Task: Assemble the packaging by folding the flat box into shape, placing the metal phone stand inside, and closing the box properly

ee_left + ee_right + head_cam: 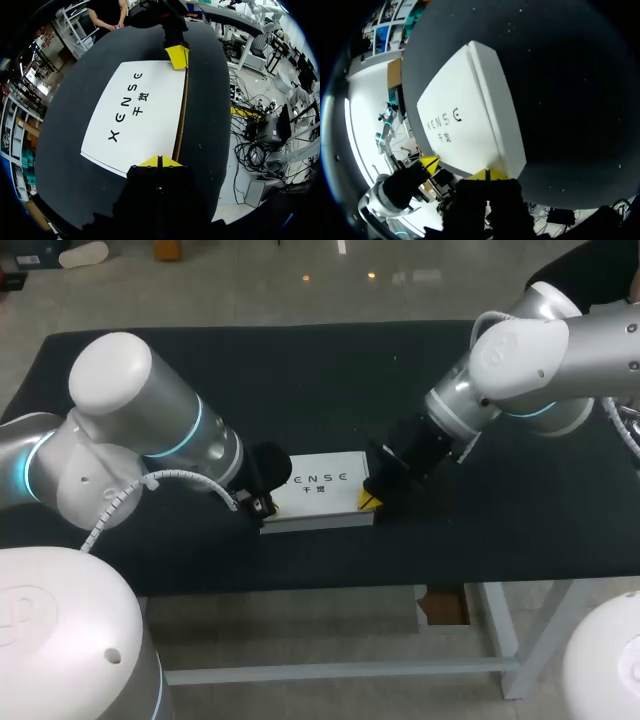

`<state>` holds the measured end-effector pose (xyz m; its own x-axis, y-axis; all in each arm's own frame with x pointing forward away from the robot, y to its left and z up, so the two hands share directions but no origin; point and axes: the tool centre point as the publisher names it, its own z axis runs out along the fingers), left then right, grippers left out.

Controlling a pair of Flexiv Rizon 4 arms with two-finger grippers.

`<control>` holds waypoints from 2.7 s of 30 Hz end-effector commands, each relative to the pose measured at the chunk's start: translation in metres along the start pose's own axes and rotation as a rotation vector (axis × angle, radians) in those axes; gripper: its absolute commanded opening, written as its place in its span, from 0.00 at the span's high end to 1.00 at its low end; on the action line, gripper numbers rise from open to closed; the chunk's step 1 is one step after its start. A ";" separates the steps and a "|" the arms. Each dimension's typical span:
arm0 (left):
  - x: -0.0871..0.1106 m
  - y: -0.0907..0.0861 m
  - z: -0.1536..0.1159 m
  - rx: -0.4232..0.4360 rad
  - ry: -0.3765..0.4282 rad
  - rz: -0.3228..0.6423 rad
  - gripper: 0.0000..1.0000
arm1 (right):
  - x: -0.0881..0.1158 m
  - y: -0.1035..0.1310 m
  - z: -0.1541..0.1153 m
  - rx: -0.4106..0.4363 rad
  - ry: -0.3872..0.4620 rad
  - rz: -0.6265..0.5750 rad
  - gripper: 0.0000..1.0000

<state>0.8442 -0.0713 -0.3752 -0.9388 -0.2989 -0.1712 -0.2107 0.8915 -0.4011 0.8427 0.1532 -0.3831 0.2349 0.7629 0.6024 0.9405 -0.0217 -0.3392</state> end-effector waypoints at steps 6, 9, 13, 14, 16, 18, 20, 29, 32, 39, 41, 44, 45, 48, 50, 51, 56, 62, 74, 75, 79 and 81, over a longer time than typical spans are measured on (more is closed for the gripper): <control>0.005 -0.005 -0.008 0.010 -0.032 0.011 1.00 | 0.001 0.002 -0.012 -0.023 0.023 -0.021 1.00; 0.008 -0.011 -0.020 0.019 -0.047 0.015 1.00 | 0.009 -0.001 -0.029 -0.049 0.044 -0.055 1.00; 0.012 -0.022 -0.032 0.015 -0.037 -0.031 0.80 | 0.016 0.001 -0.052 -0.102 0.072 -0.112 1.00; 0.014 -0.025 -0.036 0.004 -0.033 -0.052 0.55 | 0.018 0.003 -0.059 -0.125 0.073 -0.137 0.79; 0.016 -0.029 -0.040 -0.005 -0.018 -0.083 0.00 | 0.021 0.005 -0.071 -0.162 0.079 -0.182 0.44; 0.020 -0.034 -0.045 -0.016 -0.007 -0.119 0.00 | 0.023 0.009 -0.081 -0.204 0.080 -0.216 0.00; 0.025 -0.038 -0.051 -0.013 -0.004 -0.158 0.00 | 0.023 0.014 -0.091 -0.254 0.069 -0.225 0.00; 0.050 -0.041 -0.061 -0.031 0.033 -0.292 0.00 | 0.016 0.039 -0.135 -0.557 0.007 -0.256 0.00; 0.057 -0.034 -0.059 -0.169 -0.022 -0.286 0.00 | 0.008 0.052 -0.150 -0.604 0.008 -0.204 0.00; 0.057 -0.034 -0.059 -0.169 -0.022 -0.286 0.00 | 0.008 0.052 -0.150 -0.604 0.008 -0.204 0.00; 0.057 -0.034 -0.059 -0.169 -0.022 -0.286 0.00 | 0.008 0.052 -0.150 -0.604 0.008 -0.204 0.00; 0.057 -0.034 -0.059 -0.169 -0.022 -0.286 0.00 | 0.008 0.052 -0.150 -0.604 0.008 -0.204 0.00; 0.055 -0.038 -0.058 -0.172 -0.044 -0.359 0.00 | 0.008 0.052 -0.150 -0.604 0.008 -0.204 0.00; 0.059 -0.042 -0.055 -0.162 -0.028 -0.495 0.00 | -0.005 0.056 -0.149 -0.689 -0.009 -0.290 0.00; 0.065 -0.045 -0.052 -0.175 -0.053 -0.580 0.00 | -0.012 0.060 -0.153 -0.718 0.018 -0.365 0.00; 0.068 -0.046 -0.051 -0.176 -0.046 -0.639 0.00 | -0.014 0.062 -0.155 -0.743 0.006 -0.379 0.00; 0.084 -0.052 -0.046 -0.205 -0.080 -0.770 0.00 | -0.022 0.069 -0.169 -0.816 0.033 -0.557 0.00; 0.097 -0.061 -0.036 -0.237 -0.107 -0.891 0.00 | -0.027 0.078 -0.180 -0.897 0.030 -0.728 0.00; 0.106 -0.066 -0.022 -0.315 -0.198 -0.999 0.00 | -0.033 0.086 -0.188 -0.889 -0.041 -0.873 0.00; 0.106 -0.066 -0.022 -0.315 -0.198 -0.999 0.00 | -0.033 0.086 -0.188 -0.889 -0.041 -0.873 0.00; 0.108 -0.067 -0.020 -0.305 -0.193 -1.026 0.00 | -0.033 0.086 -0.188 -0.889 -0.041 -0.873 0.00; 0.110 -0.068 -0.015 -0.313 -0.228 -1.069 0.00 | -0.035 0.086 -0.191 -0.925 -0.040 -0.937 0.00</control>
<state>0.7528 -0.1534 -0.3473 -0.2119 -0.9764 0.0417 -0.9608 0.2004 -0.1915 0.9647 0.0060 -0.2926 -0.5470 0.7730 0.3214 0.6087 0.1037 0.7866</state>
